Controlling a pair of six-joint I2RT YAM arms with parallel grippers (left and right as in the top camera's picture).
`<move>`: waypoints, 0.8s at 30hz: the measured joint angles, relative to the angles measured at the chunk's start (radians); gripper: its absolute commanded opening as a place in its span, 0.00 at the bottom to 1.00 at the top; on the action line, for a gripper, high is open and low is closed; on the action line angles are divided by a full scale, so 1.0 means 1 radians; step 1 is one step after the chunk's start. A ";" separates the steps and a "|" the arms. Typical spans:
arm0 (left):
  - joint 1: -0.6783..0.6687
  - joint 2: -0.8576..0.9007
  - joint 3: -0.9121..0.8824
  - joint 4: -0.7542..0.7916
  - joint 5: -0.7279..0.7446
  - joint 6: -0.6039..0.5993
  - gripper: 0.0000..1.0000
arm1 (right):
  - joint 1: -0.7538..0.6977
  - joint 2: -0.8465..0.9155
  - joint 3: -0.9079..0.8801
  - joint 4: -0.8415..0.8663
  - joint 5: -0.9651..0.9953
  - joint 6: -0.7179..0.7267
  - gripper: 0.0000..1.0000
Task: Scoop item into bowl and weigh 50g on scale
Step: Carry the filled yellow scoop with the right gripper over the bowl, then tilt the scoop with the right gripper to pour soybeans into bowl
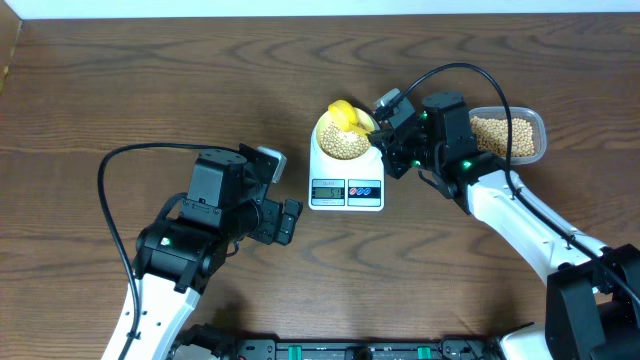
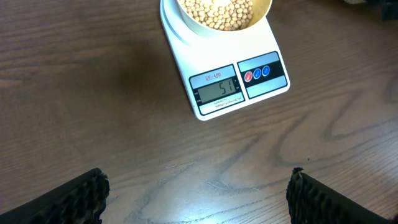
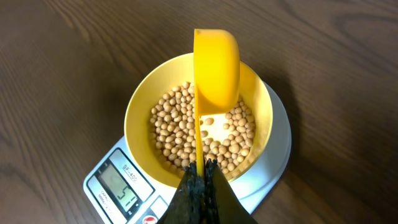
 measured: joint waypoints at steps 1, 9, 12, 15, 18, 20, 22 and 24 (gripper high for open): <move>0.000 0.000 0.000 0.000 0.000 0.000 0.93 | 0.000 0.000 0.000 0.000 0.000 -0.008 0.01; 0.000 0.000 0.000 0.000 0.000 0.000 0.94 | 0.022 0.000 0.000 -0.059 0.022 -0.109 0.01; 0.000 0.000 0.000 0.000 0.000 0.000 0.93 | 0.026 0.000 0.000 -0.074 0.035 -0.144 0.01; 0.000 0.000 0.000 0.000 0.000 0.000 0.94 | 0.026 0.000 0.000 -0.074 0.044 -0.162 0.01; 0.000 0.000 0.000 0.000 0.000 0.000 0.94 | 0.026 0.000 0.000 -0.072 0.058 -0.180 0.01; 0.000 0.000 0.000 0.000 0.000 0.000 0.93 | 0.026 0.000 0.000 -0.058 0.073 -0.185 0.01; 0.000 0.000 0.000 0.000 0.000 0.000 0.93 | 0.026 0.000 0.000 -0.042 0.084 -0.190 0.01; 0.000 0.000 0.000 0.000 0.000 0.000 0.93 | 0.026 0.000 0.000 -0.037 0.090 -0.196 0.01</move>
